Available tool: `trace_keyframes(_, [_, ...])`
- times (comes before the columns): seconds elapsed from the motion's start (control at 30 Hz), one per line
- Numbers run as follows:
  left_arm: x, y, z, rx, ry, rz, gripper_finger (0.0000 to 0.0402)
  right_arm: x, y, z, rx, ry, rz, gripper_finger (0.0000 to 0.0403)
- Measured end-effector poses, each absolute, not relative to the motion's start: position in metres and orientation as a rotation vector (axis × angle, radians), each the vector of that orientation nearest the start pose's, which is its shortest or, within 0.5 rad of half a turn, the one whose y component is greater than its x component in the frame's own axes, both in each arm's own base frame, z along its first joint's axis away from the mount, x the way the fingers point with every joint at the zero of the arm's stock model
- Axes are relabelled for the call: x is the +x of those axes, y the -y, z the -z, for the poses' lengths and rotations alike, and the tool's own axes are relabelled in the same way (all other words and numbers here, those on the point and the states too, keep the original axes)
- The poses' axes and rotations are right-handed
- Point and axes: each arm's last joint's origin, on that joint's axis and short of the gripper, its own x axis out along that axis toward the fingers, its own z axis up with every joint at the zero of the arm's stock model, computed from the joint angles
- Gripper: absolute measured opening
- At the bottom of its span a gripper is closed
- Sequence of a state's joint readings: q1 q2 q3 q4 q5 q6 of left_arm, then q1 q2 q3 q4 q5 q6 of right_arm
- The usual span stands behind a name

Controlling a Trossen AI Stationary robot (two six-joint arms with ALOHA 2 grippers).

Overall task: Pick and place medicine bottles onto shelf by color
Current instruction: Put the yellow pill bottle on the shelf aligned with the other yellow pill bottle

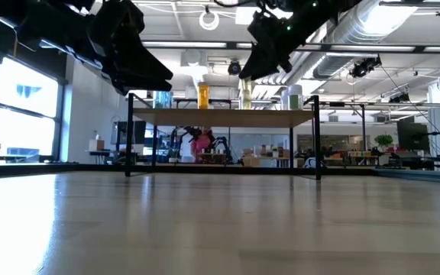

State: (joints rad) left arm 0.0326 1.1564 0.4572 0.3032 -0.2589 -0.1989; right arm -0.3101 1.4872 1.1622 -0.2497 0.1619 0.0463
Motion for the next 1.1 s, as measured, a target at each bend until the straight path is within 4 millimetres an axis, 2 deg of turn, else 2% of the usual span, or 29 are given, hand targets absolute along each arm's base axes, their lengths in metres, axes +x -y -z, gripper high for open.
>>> trace_keyframes(0.3, [0.228,-0.014,-0.196,-0.154,-0.367,-0.305,0.0211,0.318,0.117,-0.279,0.132,-0.594,0.562,0.0099])
trace_keyframes(0.63, [0.228,-0.014,-0.196,-0.144,-0.369,-0.303,0.0211,0.317,0.118,-0.279,0.155,-0.596,0.576,0.0101])
trace_keyframes(1.1, [0.228,-0.014,-0.196,-0.144,-0.369,-0.303,0.0211,0.316,0.118,-0.279,0.15,-0.604,0.59,0.0181])
